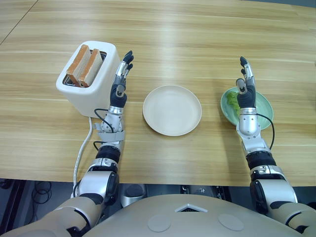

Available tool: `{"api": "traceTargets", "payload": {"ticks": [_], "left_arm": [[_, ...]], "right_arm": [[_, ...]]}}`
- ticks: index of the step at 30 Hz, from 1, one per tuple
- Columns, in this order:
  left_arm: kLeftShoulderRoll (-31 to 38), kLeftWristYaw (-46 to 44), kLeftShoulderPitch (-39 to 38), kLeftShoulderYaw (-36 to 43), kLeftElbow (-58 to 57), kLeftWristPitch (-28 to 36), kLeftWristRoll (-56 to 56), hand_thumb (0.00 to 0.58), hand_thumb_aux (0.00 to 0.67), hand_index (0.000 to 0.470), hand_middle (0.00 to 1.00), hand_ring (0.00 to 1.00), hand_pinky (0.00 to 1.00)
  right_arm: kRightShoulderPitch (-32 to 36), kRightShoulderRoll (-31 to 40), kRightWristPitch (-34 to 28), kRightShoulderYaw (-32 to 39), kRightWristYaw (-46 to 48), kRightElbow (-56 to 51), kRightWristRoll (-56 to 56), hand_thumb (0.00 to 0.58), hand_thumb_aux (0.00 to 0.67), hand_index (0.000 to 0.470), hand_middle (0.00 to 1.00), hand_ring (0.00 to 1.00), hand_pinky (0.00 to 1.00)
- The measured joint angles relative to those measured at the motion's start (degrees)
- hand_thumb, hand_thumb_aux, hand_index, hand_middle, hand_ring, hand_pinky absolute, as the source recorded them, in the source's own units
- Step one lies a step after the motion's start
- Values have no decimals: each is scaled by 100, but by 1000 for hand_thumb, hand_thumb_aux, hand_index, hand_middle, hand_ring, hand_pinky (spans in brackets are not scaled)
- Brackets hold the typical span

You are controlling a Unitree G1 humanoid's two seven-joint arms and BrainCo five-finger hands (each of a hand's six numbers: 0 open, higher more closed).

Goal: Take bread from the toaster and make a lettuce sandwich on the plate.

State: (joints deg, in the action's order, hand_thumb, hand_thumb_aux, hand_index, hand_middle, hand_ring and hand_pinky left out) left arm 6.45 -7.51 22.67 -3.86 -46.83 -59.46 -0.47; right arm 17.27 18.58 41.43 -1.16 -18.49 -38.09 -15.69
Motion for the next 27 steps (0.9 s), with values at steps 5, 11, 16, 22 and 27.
{"api": "traceTargets", "payload": {"ticks": [5, 11, 16, 22, 27], "left_arm": [[7, 30, 0, 3, 0, 0, 6, 0, 0, 0, 0, 0, 0], [0, 37, 0, 16, -10, 19, 21, 0, 0, 0, 0, 0, 0], [0, 30, 0, 17, -31, 37, 20, 0, 0, 0, 0, 0, 0], [2, 18, 0, 21, -37, 47, 19, 0, 0, 0, 0, 0, 0], [2, 14, 0, 22, -42, 50, 20, 0, 0, 0, 0, 0, 0]], "right_arm": [[26, -36, 3, 11, -3, 0, -45, 0, 0, 0, 0, 0, 0], [40, -37, 22, 15, -3, 0, -80, 0, 0, 0, 0, 0, 0], [40, -44, 22, 20, -10, 0, -164, 0, 0, 0, 0, 0, 0], [44, -89, 22, 57, -12, -10, -216, 0, 0, 0, 0, 0, 0], [48, -89, 22, 58, -12, -17, -220, 0, 0, 0, 0, 0, 0]]}}
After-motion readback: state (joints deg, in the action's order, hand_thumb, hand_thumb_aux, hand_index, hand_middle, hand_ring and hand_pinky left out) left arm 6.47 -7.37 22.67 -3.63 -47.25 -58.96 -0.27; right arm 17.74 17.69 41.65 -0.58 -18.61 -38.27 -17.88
